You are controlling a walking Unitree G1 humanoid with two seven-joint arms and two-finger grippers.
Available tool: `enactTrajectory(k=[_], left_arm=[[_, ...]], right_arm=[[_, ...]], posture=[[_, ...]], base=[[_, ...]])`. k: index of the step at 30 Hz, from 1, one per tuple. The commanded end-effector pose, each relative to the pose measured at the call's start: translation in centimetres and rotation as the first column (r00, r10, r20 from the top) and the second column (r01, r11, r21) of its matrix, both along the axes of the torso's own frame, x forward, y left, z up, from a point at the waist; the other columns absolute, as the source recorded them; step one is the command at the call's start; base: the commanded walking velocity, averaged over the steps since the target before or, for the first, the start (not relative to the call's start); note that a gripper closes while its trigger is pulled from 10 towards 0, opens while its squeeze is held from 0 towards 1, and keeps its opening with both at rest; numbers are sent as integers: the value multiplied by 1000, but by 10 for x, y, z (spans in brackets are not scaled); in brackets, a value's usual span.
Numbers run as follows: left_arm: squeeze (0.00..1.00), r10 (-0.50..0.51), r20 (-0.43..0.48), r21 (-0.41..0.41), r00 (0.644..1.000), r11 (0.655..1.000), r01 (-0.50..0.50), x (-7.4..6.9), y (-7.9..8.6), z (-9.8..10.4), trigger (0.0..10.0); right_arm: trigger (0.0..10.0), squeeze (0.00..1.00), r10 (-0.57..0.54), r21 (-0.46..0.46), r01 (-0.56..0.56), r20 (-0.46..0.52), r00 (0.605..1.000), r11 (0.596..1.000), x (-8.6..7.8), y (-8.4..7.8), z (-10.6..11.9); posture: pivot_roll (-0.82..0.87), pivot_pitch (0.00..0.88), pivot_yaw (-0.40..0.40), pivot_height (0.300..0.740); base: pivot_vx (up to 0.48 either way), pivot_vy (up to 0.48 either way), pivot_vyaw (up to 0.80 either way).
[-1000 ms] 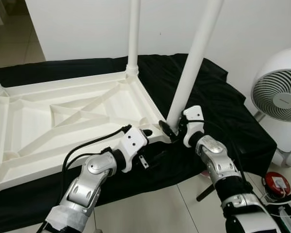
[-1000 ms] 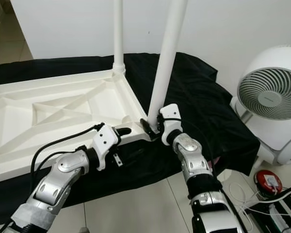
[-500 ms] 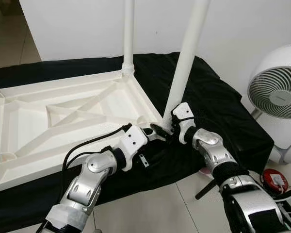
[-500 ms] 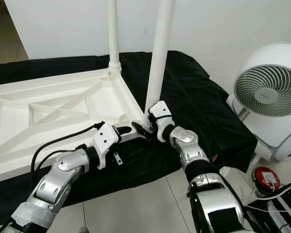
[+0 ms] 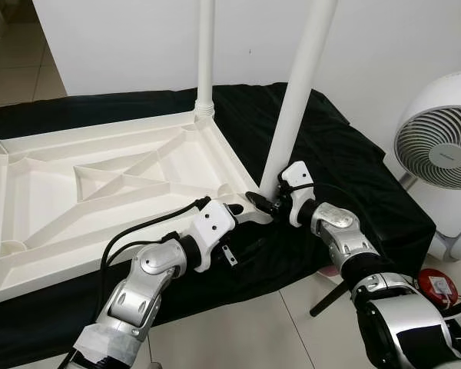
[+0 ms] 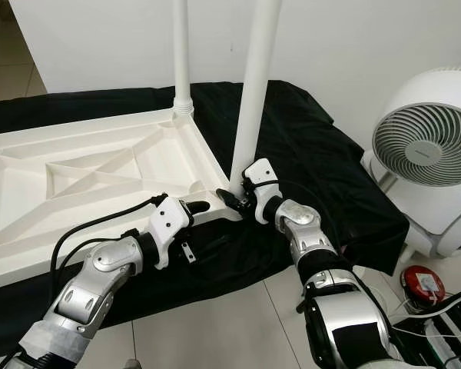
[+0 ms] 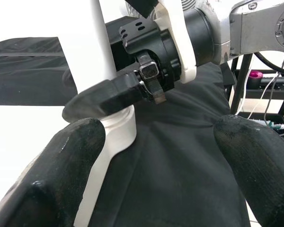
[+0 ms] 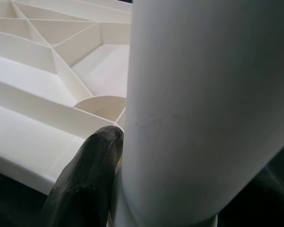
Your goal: Building children table
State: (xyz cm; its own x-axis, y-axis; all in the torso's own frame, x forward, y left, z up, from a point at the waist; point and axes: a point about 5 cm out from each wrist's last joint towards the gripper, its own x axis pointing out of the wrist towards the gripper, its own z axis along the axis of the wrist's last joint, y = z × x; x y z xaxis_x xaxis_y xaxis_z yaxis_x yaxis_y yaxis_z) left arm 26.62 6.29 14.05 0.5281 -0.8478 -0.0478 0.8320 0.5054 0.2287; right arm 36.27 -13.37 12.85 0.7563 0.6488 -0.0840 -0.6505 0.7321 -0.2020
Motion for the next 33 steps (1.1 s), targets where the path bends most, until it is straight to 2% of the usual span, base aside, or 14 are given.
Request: enactTrajectory(k=[1,7,10,11,13,15,17,19,20,21,22,26,31,33], left_arm=[[0,39,4,-4,999,999,-39,-2,-2,0,10000],[0,34,0,-3,999,999,-34,-2,-3,-1,10000],[0,31,-2,-1,1000,1000,-31,-2,-3,-2,10000],[0,31,-2,-1,1000,1000,-31,-2,-3,-2,10000],[0,29,-4,-2,1000,1000,-29,-2,-3,-2,10000],[0,29,-4,-2,1000,1000,-29,-2,-3,-2,10000],[0,23,-6,-3,1000,1000,-23,-3,-4,-3,10000],[0,23,-6,-3,1000,1000,-23,-3,-4,-3,10000],[0,21,-7,-5,1000,1000,-21,-4,-5,-4,10000],[0,21,-7,-5,1000,1000,-21,-4,-5,-4,10000],[0,21,-7,-5,1000,1000,-21,-4,-5,-4,10000],[0,20,-7,-9,1000,1000,-20,-4,-7,-4,10000],[0,16,-7,-8,1000,1000,-16,-4,-7,-4,10000],[0,17,-7,-9,1000,1000,-17,-3,-7,-4,10000]], right_arm=[[10000,0,-109,11,109,-19,994,994,-2,-10,-9],[10000,0,-165,69,164,9,986,984,-9,-1,-12],[10000,0,-327,139,328,-32,945,934,-13,7,-18],[10000,0,-327,139,328,-32,945,934,-13,7,-18],[10000,0,-421,159,421,-39,906,893,-15,9,-19],[10000,0,-421,159,421,-39,906,893,-15,9,-19],[10000,0,-555,180,552,-38,831,814,-19,10,-19],[10000,0,-555,180,552,-38,831,814,-19,10,-19],[10000,0,-611,194,608,-51,790,770,-23,13,-20],[10000,0,-611,194,608,-51,790,770,-23,13,-20],[10000,0,-647,198,644,-59,761,739,-27,17,-22],[10000,0,-642,221,640,-73,763,736,-32,26,-21],[10000,0,-649,227,647,-76,757,728,-33,23,-17],[10000,1000,-636,252,634,-86,767,731,-35,25,-14]], posture=[[1,0,-56,740],[-5,0,-57,740],[-11,0,-55,740],[-11,0,-55,740],[-14,0,-55,740],[-14,0,-55,740],[-17,0,-59,740],[-17,0,-59,740],[-17,0,-59,740],[-17,0,-59,740],[-16,0,-63,740],[-21,0,-63,740],[-19,0,-66,740],[-17,0,-67,740]], base=[[0,0,0],[0,0,0],[0,0,0],[0,0,0],[0,0,0],[0,0,0],[0,0,0],[0,0,0],[0,0,0],[0,0,0],[0,0,0],[0,0,0],[0,0,0],[0,0,0]])
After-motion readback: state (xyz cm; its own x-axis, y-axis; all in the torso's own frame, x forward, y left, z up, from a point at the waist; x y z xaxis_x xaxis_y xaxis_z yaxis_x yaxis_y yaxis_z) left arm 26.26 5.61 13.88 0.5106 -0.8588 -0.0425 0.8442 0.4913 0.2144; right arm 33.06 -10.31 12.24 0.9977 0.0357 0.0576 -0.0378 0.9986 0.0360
